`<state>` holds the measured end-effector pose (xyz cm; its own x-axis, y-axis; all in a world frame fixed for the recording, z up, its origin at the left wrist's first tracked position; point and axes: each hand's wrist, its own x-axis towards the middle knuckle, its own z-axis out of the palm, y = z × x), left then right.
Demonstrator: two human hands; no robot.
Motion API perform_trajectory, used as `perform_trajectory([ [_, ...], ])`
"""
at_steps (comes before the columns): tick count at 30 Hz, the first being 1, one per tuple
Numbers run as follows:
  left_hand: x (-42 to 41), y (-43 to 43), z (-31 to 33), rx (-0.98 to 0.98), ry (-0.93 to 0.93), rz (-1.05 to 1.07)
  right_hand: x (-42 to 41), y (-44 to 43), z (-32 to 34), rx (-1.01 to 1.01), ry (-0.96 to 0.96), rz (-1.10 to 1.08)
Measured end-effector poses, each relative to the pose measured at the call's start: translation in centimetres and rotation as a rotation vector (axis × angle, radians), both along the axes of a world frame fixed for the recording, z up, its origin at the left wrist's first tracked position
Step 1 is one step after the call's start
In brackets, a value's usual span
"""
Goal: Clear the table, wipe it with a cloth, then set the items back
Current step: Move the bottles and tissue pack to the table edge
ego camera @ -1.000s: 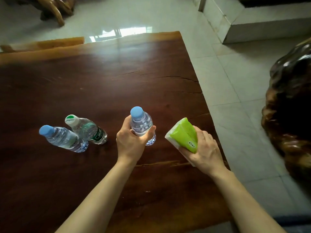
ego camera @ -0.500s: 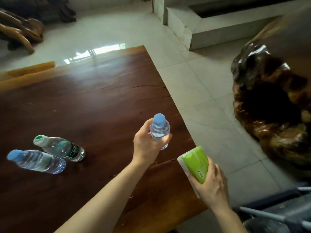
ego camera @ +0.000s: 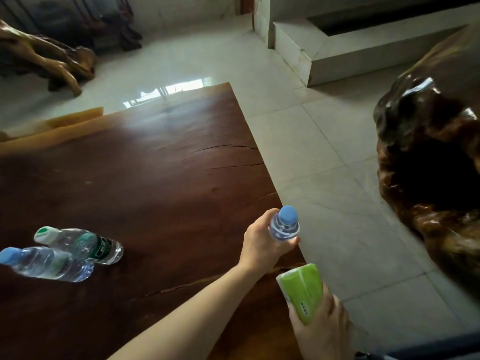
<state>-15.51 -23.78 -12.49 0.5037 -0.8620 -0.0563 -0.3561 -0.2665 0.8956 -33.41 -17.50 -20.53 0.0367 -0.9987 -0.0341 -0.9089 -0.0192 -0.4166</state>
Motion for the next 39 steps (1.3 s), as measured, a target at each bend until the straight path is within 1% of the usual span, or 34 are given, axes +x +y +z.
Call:
perform_trajectory([
  [7, -0.6, -0.7, -1.6, 0.035, -0.023, -0.002, -0.1, -0.8, 0.3, 0.186, 0.017, 0.092],
  [11, -0.7, -0.1, -2.2, 0.069, -0.048, -0.006, -0.3, -1.0, 0.3, 0.222, 0.033, 0.140],
  [15, -0.5, 0.3, -2.2, 0.089, -0.018, -0.005, -0.3, -1.1, 0.5, 0.243, 0.047, 0.165],
  [20, 0.1, 0.6, -1.8, 0.161, -0.009, -0.062, 0.1, -1.0, 0.8, 0.291, 0.003, 0.163],
  [24, 1.1, 1.7, -1.5, 0.193, -0.088, -0.137, 0.6, -1.2, 1.9, 0.217, -0.027, 0.184],
  [27, 2.5, 3.8, -1.0, 0.186, -0.163, -0.135, 1.3, -1.4, 2.9, 0.118, -0.026, 0.234],
  [30, 4.4, 6.7, -0.4, 0.154, -0.213, -0.067, 2.1, -1.4, 4.1, -0.038, -0.039, 0.307],
  [33, 6.3, 9.8, 0.3, 0.151, -0.250, 0.009, 3.7, -0.9, 4.9, -0.144, -0.038, 0.346],
  [37, 9.0, 14.5, 1.1, 0.170, -0.300, 0.124, 7.2, 0.3, 6.2, -0.209, -0.080, 0.490],
  [39, 10.4, 16.9, 1.6, 0.192, -0.336, 0.193, 9.3, 0.9, 6.9, -0.188, -0.123, 0.594],
])
